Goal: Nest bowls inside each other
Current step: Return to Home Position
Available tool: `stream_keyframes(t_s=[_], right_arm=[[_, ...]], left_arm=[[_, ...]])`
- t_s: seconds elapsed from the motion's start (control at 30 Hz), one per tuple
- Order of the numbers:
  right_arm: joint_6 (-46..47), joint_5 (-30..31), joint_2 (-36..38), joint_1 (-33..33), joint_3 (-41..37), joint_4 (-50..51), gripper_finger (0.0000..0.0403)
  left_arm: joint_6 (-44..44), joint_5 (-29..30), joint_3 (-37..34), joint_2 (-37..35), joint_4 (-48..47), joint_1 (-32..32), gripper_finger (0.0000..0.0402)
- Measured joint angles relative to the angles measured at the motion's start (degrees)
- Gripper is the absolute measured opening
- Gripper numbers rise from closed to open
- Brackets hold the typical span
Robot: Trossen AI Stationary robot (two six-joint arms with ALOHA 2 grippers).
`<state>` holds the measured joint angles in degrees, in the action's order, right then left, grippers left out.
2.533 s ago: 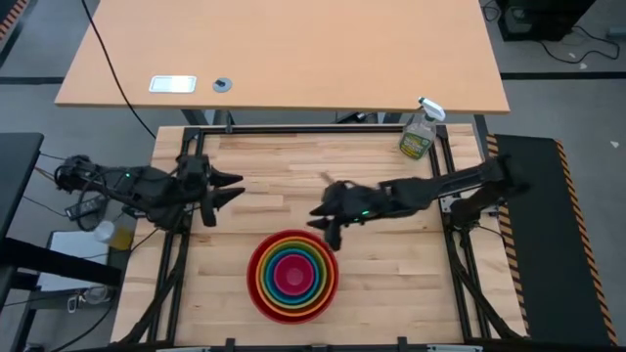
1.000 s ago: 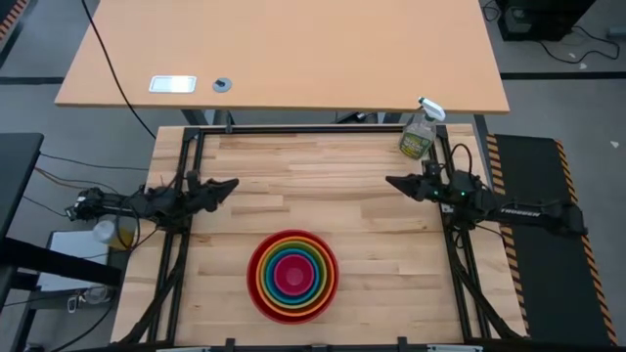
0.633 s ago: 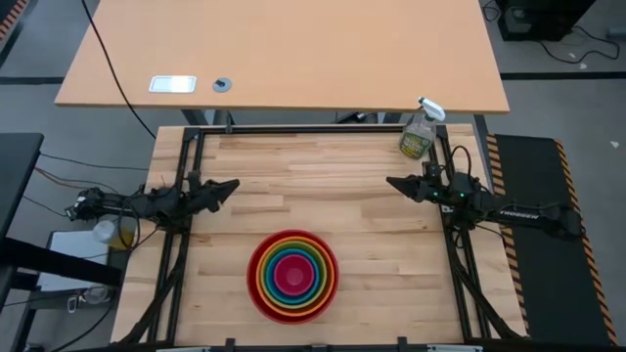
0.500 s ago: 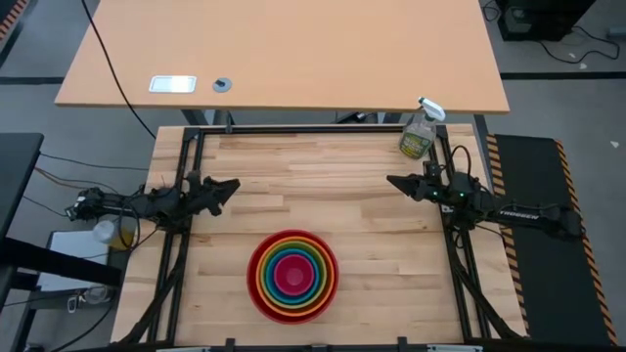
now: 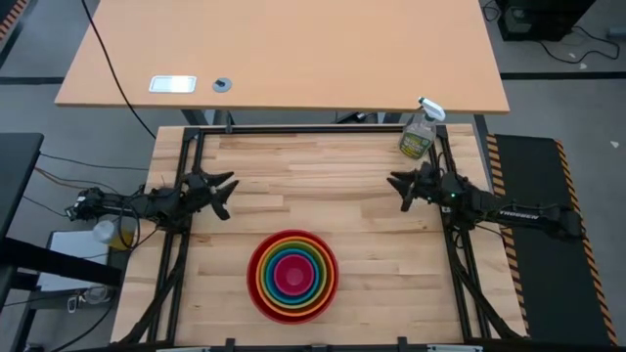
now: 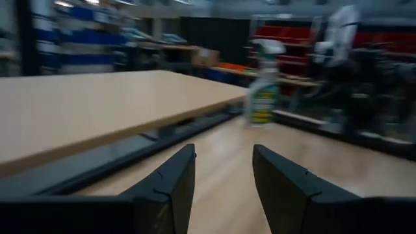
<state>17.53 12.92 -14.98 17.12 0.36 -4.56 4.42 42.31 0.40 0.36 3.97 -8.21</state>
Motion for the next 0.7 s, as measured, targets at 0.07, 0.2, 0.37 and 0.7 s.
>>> stream_keyframes(t_s=[0.07,0.2,0.37,0.7], right_arm=[[-1.62,5.25,-0.02,0.04,0.00,0.86,0.0137],[-8.66,13.63,-0.28,0.53,0.00,0.32,0.0137],[-7.68,16.00,-0.26,1.05,0.00,0.25,0.0137],[-4.19,8.34,-0.39,1.05,0.00,0.23,0.0137]], left_arm=[[-1.15,4.08,0.00,0.01,-0.28,0.00,0.0156],[-2.60,9.98,0.00,0.00,-0.85,0.02,0.0156],[-0.94,10.09,0.00,0.00,-0.81,0.02,0.0156],[1.38,9.96,-0.02,0.00,-0.79,0.02,0.0156]])
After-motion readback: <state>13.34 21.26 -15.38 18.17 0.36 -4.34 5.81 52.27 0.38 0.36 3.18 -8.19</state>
